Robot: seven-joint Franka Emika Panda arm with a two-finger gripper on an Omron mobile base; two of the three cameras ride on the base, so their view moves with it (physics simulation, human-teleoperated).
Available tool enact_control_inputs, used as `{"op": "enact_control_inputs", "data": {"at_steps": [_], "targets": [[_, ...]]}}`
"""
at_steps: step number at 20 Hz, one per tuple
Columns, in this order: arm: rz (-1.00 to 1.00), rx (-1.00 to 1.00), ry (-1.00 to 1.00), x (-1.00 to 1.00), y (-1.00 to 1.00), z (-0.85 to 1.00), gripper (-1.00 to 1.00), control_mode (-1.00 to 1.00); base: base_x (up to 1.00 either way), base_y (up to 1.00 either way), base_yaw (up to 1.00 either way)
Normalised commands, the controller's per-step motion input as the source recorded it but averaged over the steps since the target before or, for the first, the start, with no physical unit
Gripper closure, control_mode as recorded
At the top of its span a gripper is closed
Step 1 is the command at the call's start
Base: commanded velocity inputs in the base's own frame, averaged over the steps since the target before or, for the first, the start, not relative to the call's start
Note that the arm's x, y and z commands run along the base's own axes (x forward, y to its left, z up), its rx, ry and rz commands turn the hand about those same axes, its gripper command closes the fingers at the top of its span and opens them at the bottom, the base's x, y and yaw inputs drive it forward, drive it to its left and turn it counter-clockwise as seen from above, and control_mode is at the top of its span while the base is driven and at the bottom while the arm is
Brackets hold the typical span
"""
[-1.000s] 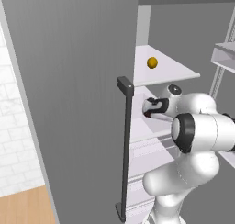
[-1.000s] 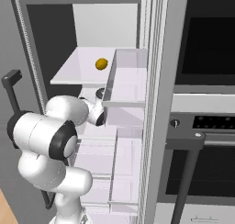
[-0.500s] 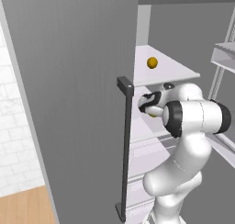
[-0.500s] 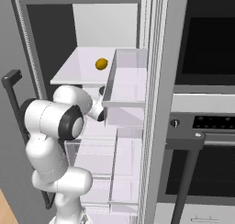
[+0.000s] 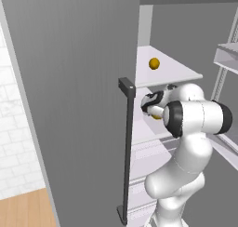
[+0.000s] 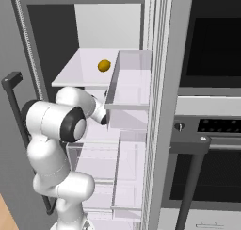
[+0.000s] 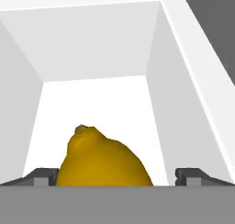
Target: Place one lemon and one fish in each tupperware on the nearby counter, to pack two identical lunches.
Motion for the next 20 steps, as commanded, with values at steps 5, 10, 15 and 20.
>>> {"op": "enact_control_inputs", "data": {"at_steps": [5,10,15,20], "targets": [[0.01,0.0,0.0,-0.05,0.0,-0.04,-1.0,-1.0,0.0,0.0,0.0],[0.02,0.0,0.0,0.0,0.0,-0.18,-1.0,-1.0,0.0,0.0,0.0],[0.03,-0.01,0.0,0.0,0.06,-0.28,-1.0,-1.0,0.0,0.0,0.0],[0.04,-0.03,-0.01,0.0,0.15,-0.26,1.0,-1.0,0.0,0.0,0.0]]}}
